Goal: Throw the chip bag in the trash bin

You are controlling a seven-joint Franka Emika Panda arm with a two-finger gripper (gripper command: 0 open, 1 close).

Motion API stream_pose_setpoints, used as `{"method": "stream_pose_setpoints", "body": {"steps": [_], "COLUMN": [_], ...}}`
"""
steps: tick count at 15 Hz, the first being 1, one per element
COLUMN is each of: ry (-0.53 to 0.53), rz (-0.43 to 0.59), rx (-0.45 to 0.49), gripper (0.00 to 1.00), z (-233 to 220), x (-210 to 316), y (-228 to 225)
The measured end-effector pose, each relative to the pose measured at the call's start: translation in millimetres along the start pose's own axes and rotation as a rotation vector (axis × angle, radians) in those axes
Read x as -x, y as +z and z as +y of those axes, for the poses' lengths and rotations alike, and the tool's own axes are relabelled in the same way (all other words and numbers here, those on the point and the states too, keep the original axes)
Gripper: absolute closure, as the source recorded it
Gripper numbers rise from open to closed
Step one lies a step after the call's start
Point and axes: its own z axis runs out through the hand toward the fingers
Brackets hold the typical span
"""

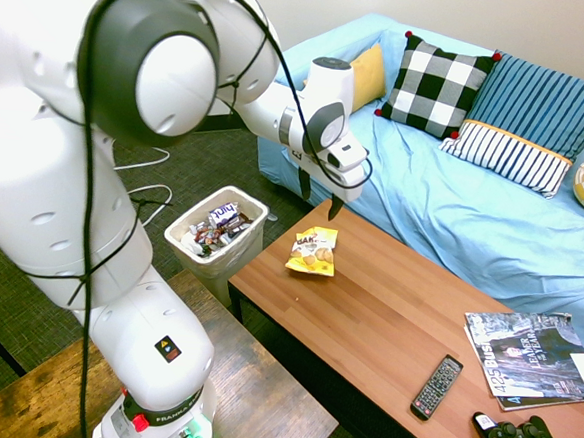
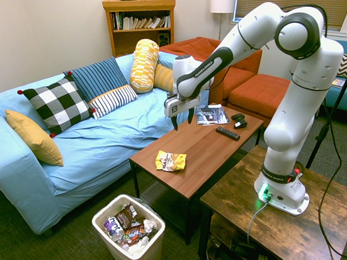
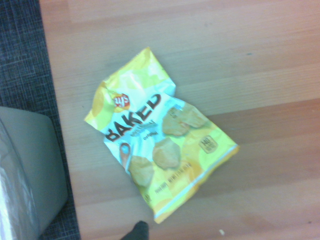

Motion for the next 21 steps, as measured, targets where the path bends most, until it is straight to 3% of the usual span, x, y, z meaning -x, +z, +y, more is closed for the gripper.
{"method": "stream_pose_setpoints", "body": {"steps": [6, 11, 15, 16, 21], "ry": [0.032, 0.086, 0.098, 0.099, 0.109], "rz": [-0.054, -0.098, -0.121, -0.125, -0.138], "rx": [0.082, 0.141, 0.161, 0.163, 0.163], "gripper": [0.00, 0.00, 0.00, 1.00, 1.00], "z": [-68, -92, -100, -102, -102], "x": [-7, -26, -27, -26, -31], "y": [102, 182, 216, 220, 227]}}
